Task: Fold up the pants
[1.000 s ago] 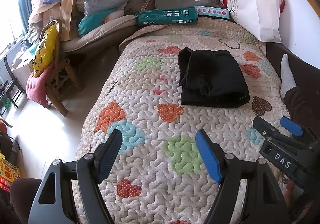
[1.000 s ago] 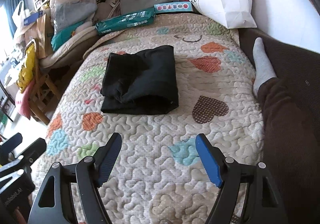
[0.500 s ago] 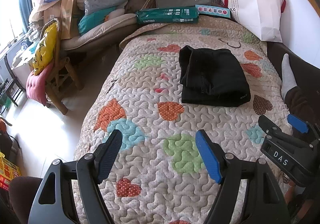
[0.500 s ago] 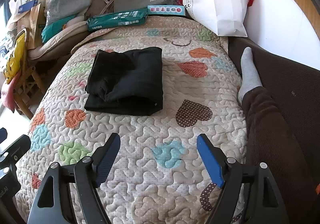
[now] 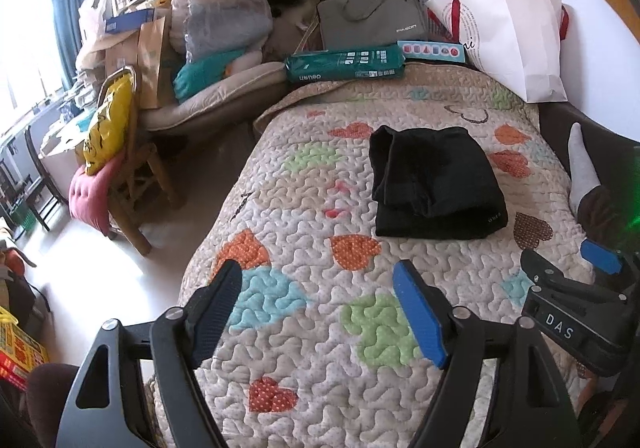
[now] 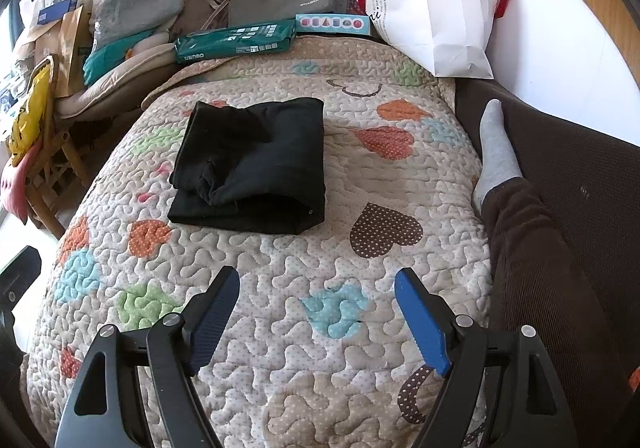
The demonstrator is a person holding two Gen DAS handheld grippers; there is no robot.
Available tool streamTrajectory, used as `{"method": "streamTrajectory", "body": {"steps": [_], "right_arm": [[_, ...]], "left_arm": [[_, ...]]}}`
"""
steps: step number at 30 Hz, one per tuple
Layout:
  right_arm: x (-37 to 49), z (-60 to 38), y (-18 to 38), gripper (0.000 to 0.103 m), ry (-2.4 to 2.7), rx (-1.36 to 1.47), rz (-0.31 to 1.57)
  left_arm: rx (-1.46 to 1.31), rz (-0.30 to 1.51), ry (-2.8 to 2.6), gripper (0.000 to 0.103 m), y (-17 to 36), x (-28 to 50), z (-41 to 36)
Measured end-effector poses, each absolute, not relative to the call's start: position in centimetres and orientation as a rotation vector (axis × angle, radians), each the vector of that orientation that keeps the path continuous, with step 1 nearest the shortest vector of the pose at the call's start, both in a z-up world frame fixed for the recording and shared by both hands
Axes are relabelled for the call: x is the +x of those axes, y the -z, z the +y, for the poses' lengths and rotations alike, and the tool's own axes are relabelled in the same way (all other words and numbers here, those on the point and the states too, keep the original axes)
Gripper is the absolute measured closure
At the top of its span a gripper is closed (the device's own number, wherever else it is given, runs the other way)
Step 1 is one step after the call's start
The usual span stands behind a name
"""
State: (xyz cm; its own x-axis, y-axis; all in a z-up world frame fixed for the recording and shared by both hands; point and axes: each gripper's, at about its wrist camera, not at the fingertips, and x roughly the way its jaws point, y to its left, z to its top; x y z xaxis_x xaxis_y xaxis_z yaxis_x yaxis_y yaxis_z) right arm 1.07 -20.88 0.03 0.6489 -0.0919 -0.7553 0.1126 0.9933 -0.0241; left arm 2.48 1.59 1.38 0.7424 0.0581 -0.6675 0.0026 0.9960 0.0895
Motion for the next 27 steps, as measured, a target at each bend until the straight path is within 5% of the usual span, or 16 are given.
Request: {"method": "streamTrajectory", "body": {"steps": [27], "right_arm": [[1.13, -20.69, -0.05, 0.018, 0.110, 0.020, 0.855]], "left_arm": [[0.072, 0.765, -0.037, 0.023, -1.16, 2.62, 1.76]]}}
